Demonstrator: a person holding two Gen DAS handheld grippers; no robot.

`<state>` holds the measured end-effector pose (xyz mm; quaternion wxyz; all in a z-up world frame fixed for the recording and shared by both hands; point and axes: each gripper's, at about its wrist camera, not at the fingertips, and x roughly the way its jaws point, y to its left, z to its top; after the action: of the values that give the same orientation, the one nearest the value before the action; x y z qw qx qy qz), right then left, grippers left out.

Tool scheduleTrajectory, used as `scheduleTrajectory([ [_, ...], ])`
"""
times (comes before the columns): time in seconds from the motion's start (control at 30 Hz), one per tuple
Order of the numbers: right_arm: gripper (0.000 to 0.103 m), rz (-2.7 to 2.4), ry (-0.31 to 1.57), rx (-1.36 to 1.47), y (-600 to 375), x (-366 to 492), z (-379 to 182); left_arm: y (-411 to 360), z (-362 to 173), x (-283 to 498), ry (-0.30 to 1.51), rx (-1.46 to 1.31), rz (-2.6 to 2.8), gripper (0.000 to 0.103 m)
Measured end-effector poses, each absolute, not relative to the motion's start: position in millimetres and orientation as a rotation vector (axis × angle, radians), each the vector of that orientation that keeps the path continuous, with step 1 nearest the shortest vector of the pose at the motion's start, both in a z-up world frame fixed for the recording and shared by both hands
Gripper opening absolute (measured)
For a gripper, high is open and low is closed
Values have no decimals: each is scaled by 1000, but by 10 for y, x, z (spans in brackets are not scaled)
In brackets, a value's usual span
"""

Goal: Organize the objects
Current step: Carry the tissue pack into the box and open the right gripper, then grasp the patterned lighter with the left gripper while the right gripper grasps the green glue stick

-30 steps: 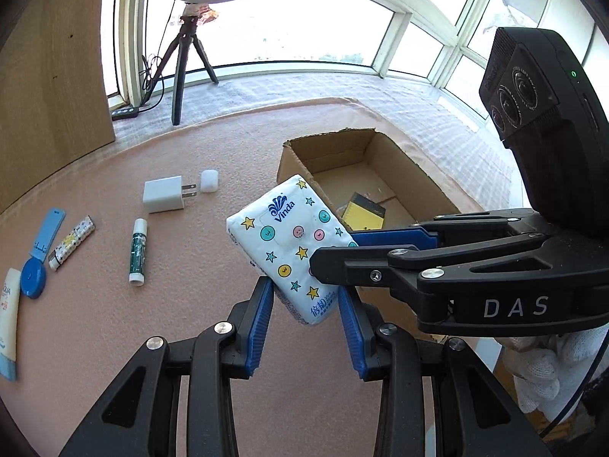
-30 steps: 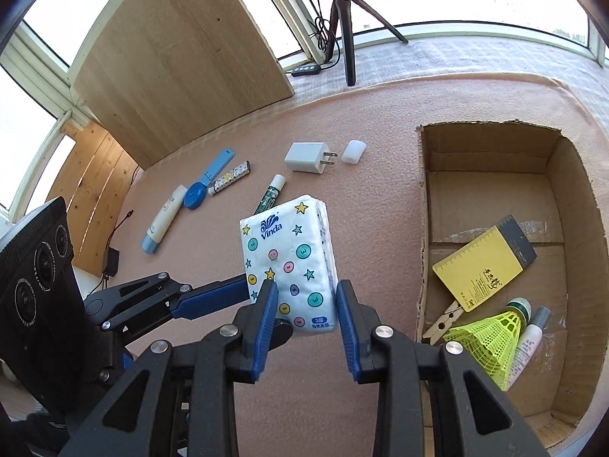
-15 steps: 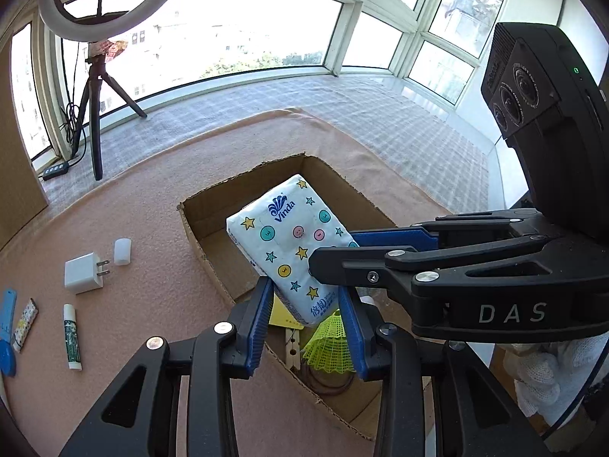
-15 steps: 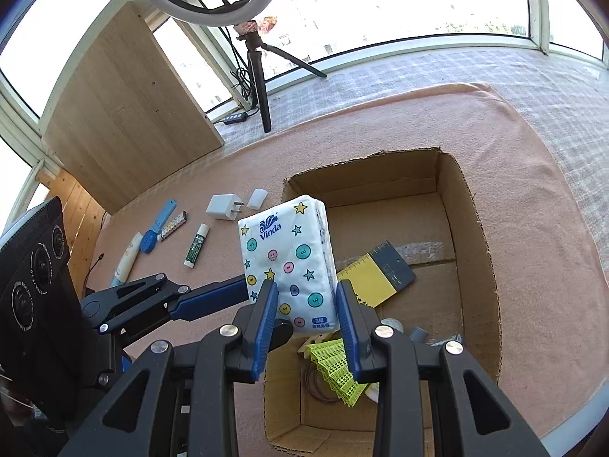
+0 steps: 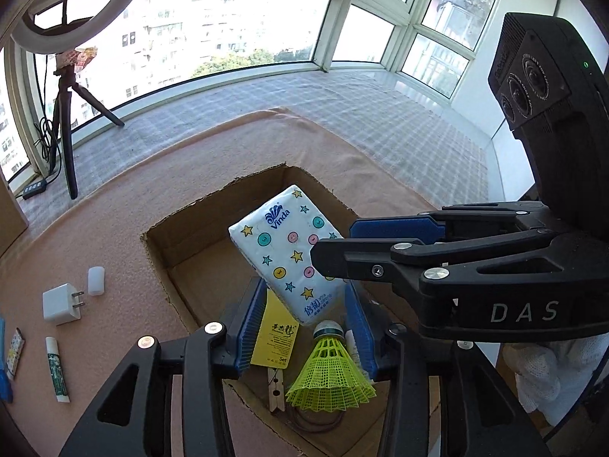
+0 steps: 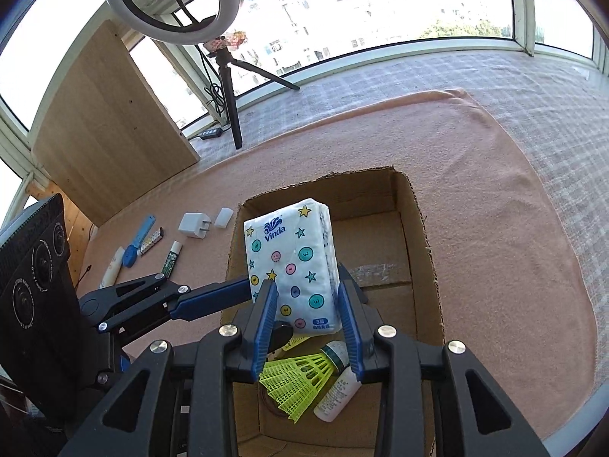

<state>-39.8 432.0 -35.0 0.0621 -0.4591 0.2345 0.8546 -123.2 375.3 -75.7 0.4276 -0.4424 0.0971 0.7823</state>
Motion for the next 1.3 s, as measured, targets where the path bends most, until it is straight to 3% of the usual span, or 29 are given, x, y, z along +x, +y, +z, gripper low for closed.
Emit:
scheduleTrajectory([
  [0.03,47,2578,694,-1367,4324,-396,-335,3749,-771,-1246,245,-1108,1965,78],
  [0.13,60,2553,652,-1321,4351,-397,-313,3736,-795,-1250,260,-1105,1974,80],
  [0.7,61,2548,656,-1309,4130,-464,-356,3106,-683,-1218,234,-1095,2056,80],
  [1.3,61,2621,700,-1337,3449,-745,-322,1373,-734,-1512,113,-1224,2286,79],
])
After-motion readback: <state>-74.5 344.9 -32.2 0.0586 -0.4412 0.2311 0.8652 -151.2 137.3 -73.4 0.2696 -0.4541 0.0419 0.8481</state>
